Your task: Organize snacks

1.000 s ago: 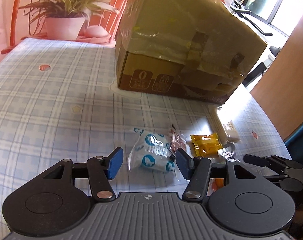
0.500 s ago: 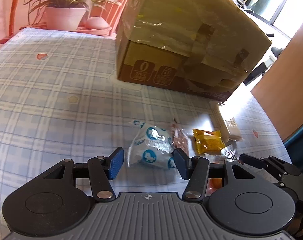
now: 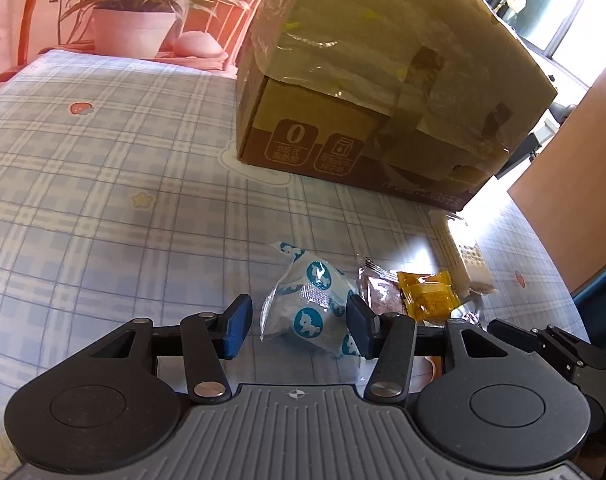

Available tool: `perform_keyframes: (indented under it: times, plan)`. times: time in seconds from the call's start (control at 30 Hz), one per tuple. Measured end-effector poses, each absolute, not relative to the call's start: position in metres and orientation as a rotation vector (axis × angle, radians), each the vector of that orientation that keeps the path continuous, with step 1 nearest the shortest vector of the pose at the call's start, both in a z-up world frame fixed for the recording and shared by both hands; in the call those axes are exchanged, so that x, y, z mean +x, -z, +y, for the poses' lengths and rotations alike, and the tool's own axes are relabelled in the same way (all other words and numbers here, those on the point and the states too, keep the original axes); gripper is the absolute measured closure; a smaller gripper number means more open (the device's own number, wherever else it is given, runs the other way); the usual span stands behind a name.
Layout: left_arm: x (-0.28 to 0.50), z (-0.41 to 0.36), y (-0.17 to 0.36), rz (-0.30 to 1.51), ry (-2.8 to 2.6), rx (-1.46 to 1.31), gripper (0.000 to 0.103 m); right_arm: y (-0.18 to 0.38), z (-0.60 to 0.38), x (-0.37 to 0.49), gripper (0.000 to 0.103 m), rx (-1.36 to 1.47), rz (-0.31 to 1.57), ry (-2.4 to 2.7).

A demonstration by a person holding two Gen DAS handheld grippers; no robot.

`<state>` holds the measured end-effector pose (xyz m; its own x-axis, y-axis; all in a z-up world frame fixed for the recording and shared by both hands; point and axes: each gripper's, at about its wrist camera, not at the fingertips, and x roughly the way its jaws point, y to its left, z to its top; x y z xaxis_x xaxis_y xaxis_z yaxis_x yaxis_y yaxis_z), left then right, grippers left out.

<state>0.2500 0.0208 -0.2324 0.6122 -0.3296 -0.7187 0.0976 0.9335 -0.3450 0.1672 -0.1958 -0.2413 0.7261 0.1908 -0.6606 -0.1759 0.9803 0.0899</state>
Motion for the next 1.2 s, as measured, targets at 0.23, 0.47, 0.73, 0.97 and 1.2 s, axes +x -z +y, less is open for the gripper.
perform_keyframes:
  times: [0.23,0.47,0.73,0.97,1.2]
  plan:
    - [0.257,0.01,0.234,0.874,0.259,-0.236,0.046,0.242,-0.196,0.167,0.038,0.022,0.728,-0.203]
    - [0.248,0.01,0.232,0.842,0.251,-0.232,0.06,0.241,-0.195,0.167,0.038,0.017,0.729,-0.203]
    - [0.229,0.017,0.219,0.783,0.23,-0.257,0.063,0.241,-0.194,0.171,0.036,0.001,0.745,-0.204]
    - [0.223,0.019,0.208,0.745,0.24,-0.278,0.063,0.24,-0.2,0.167,0.045,0.04,0.725,-0.204]
    - [0.221,0.02,0.207,0.744,0.242,-0.288,0.063,0.233,-0.195,0.16,0.06,0.024,0.681,-0.216]
